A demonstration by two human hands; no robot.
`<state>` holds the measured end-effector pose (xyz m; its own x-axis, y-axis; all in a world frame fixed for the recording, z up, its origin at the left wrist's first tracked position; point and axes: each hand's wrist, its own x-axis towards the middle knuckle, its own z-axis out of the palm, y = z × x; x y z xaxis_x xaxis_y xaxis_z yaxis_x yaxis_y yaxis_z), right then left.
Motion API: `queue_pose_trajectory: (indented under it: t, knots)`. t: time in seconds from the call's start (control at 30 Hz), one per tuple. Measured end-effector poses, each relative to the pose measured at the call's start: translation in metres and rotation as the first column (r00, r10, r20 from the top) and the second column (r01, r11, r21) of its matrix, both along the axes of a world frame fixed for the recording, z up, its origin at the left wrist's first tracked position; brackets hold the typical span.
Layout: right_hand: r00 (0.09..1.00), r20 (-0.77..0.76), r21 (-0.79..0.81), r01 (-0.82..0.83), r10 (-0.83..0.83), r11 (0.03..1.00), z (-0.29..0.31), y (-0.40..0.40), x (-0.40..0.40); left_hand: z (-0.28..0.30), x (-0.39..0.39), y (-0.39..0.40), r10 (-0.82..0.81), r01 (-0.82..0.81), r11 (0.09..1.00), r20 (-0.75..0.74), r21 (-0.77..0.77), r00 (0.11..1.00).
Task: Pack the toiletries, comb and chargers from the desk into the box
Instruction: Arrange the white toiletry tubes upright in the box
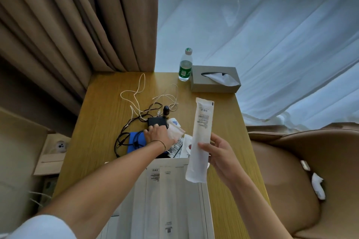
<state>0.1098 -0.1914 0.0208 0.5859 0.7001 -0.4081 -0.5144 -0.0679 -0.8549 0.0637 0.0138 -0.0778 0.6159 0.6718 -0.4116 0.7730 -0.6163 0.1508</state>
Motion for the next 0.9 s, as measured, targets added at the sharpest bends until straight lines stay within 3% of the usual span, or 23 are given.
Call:
queue_pose_trajectory:
  t: [0.17, 0.3, 0.43, 0.63, 0.77, 0.9]
  knots:
    - [0.998, 0.02, -0.016, 0.064, -0.064, 0.998, 0.005, -0.001, -0.006, 0.005, 0.001, -0.002, 0.056, -0.04, 0.989, 0.114, -0.141, 0.992]
    - [0.99, 0.133, -0.056, 0.051, -0.043, 0.997, 0.007, -0.005, -0.016, 0.017, -0.006, 0.001, 0.138, -0.07, 0.963, 0.253, -0.26, 0.957]
    - [0.977, 0.214, -0.099, 0.015, 0.006, 0.995, 0.006, -0.008, -0.032, 0.033, -0.023, 0.005, 0.272, -0.095, 0.914, 0.423, -0.395, 0.864]
    - [0.924, 0.361, -0.307, -0.014, 0.13, 0.952, -0.004, -0.005, -0.061, 0.057, -0.069, 0.005, 0.458, -0.134, 0.84, 0.554, -0.526, 0.695]
    - [0.819, 0.514, -0.474, 0.023, 0.256, 0.88, -0.011, 0.0, -0.078, 0.073, -0.1, 0.0, 0.575, -0.119, 0.758, 0.572, -0.641, 0.585]
    - [0.635, 0.571, -0.733, 0.109, 0.52, 0.672, -0.019, 0.009, -0.093, 0.081, -0.126, -0.005, 0.605, -0.068, 0.713, 0.564, -0.697, 0.562]
